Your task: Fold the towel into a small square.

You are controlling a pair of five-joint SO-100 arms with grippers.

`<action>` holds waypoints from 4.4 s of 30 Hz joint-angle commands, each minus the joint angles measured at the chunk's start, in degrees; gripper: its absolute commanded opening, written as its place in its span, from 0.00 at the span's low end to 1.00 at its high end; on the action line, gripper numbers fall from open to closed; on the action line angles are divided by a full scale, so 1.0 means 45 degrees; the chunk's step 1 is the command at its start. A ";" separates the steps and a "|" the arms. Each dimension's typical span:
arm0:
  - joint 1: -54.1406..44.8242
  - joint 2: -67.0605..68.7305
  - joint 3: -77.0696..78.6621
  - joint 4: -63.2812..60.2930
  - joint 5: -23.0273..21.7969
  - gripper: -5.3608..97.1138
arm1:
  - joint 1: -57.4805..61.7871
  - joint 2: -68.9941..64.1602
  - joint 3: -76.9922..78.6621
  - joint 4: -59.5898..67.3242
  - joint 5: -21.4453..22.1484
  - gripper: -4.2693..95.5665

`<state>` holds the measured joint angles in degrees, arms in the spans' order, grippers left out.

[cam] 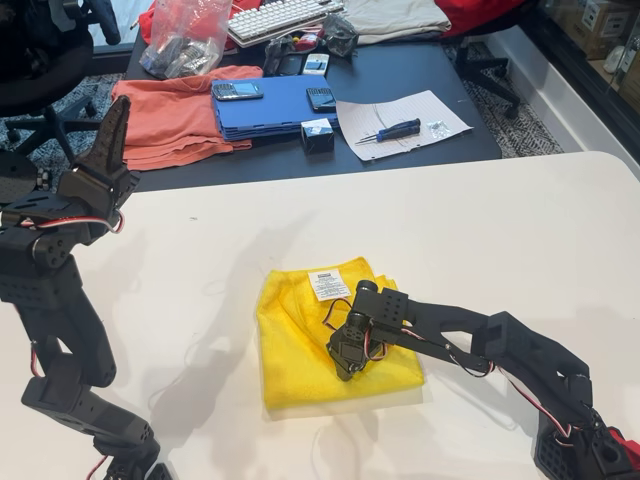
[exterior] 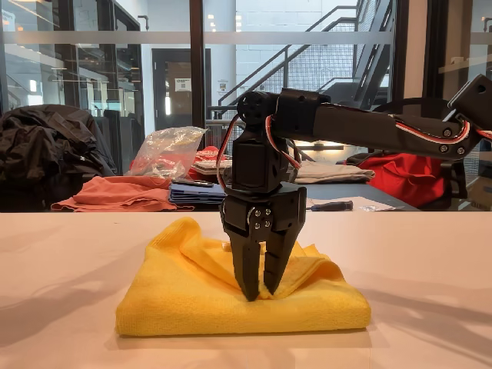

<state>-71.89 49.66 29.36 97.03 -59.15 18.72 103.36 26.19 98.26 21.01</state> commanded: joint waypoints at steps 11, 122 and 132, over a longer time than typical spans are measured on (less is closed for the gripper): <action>0.0117 0.0176 -0.0273 0.0020 -0.0098 0.05 | 0.0000 0.0020 -0.0156 -0.0039 0.0098 0.91; 0.8594 0.7461 -0.6777 0.2090 0.7480 0.07 | 0.5059 0.0527 0.0098 -0.5488 -0.1641 0.91; 0.7051 0.7559 -0.6777 0.2090 0.7344 0.07 | 0.4980 0.0527 0.0098 -0.4863 -0.1504 0.91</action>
<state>-40.43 82.44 -0.35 105.03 -25.93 41.75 105.38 27.07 76.29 14.59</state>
